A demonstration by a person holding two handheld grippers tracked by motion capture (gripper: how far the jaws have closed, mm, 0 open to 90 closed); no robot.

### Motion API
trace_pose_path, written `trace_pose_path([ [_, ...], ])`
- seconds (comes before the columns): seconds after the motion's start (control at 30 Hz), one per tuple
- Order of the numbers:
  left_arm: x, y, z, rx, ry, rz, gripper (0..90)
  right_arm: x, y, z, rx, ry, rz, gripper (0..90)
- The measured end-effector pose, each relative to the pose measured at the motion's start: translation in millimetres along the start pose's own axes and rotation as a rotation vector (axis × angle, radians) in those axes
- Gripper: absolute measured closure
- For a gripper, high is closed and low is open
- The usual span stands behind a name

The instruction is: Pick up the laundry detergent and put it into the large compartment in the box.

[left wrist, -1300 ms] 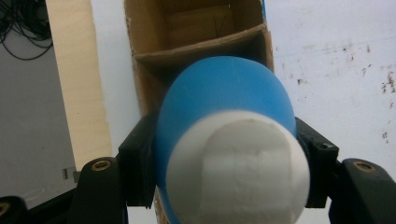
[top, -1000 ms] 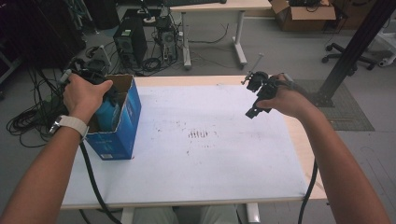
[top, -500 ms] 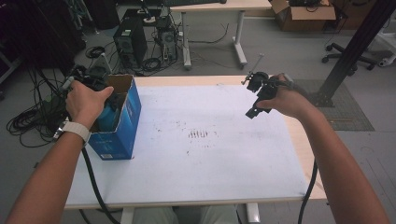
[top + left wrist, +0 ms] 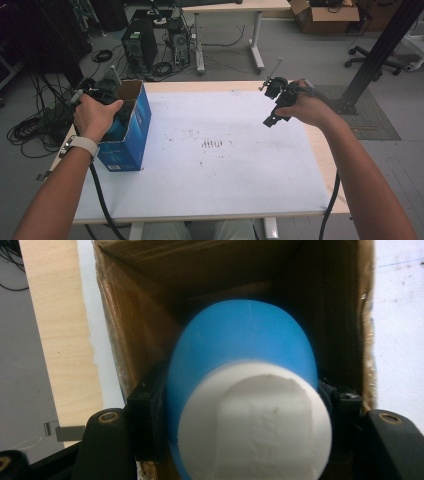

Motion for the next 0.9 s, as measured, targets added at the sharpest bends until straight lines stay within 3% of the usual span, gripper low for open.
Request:
trace_pose_path([
  [0.2,0.3,7.9,-1.8,-0.001,-0.004,-0.007,37.3,1.0,1.2,-0.1,-0.003,0.002,0.001,9.7],
  [0.67,-0.7,9.6,-1.7,-0.015,0.017,-0.019,36.7,0.4,2.6,0.2,-0.005,0.0,0.003,9.7],
  [0.9,1.5,9.2,-1.1,-0.014,0.017,-0.025,32.1,-1.0,2.3,0.1,-0.005,-0.001,0.005,9.9],
])
Point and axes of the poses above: each handheld gripper's, and its own axes: y roughly forward along the jaws, z roughly out of its top, x roughly to its right, the point moved 6 cm from there along y, roughly forward along the jaws, and after that the axes turned 15 degrees about z, right-handed, at the moved point
